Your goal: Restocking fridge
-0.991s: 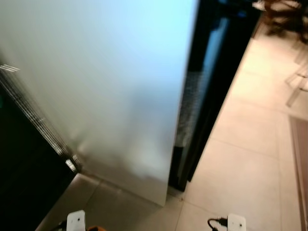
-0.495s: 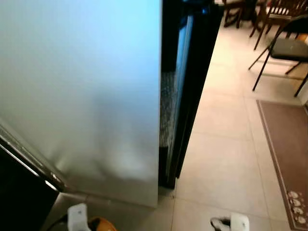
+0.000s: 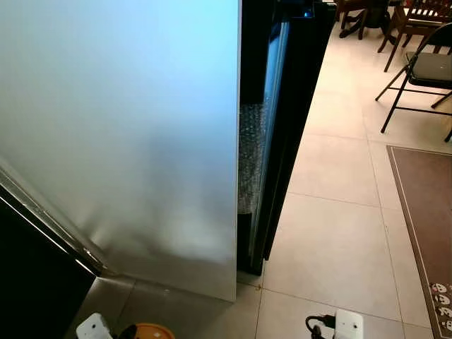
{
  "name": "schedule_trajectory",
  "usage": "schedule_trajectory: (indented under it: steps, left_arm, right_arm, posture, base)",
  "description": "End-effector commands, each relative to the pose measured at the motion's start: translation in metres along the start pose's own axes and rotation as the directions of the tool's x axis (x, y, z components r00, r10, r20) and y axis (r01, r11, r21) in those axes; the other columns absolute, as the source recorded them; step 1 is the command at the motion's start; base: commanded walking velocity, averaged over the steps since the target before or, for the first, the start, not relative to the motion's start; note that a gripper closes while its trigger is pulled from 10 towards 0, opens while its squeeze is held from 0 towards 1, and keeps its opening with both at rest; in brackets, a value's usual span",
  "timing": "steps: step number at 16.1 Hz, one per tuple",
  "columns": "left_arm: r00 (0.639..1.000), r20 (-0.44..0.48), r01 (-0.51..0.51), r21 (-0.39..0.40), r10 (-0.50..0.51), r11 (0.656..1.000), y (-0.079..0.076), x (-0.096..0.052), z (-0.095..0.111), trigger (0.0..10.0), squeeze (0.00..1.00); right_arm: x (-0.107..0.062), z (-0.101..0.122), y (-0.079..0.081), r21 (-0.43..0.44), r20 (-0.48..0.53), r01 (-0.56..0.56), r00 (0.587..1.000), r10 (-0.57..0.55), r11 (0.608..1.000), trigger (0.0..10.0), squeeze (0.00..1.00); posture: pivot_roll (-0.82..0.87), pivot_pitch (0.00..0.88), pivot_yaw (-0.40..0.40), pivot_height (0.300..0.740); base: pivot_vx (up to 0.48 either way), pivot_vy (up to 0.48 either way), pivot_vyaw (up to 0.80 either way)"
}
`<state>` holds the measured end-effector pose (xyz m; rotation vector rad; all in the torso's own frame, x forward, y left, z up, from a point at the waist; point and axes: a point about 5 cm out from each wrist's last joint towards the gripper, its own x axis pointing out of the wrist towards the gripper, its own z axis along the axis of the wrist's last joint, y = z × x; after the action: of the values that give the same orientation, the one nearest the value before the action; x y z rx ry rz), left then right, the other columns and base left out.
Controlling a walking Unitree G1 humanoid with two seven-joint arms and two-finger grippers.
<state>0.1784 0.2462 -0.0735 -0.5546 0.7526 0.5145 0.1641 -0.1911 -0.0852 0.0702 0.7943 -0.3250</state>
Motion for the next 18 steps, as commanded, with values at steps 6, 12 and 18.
schedule_trajectory:
  steps: [6,12,18]
  left_arm:
    - [1.0,-0.012,0.002,0.007,-0.002,1.0,0.003,-0.001,-0.004,10.0,0.0]
    - [1.0,-0.009,0.009,0.038,-0.009,0.999,0.001,-0.001,-0.005,10.0,0.0]
    - [1.0,-0.019,0.006,0.059,-0.005,0.998,0.005,-0.003,-0.009,10.0,0.0]
  right_arm:
    - [-0.006,0.007,-0.002,0.06,0.16,0.072,0.984,-0.081,0.996,10.0,0.0]
    - [-0.012,0.017,-0.003,0.092,0.308,0.074,0.946,-0.099,0.993,10.0,0.0]
    - [-0.017,0.186,-0.062,0.093,0.763,0.081,0.634,-0.123,0.992,10.0,0.0]
  posture:
    - [-0.01,0.06,0.022,0.74]
    - [-0.03,0.037,0.023,0.74]
    - [-0.04,0.013,0.024,0.74]
  base:
    - [0.0,0.0,0.0]
    - [0.0,0.0,0.0]
    - [0.0,0.0,0.0]
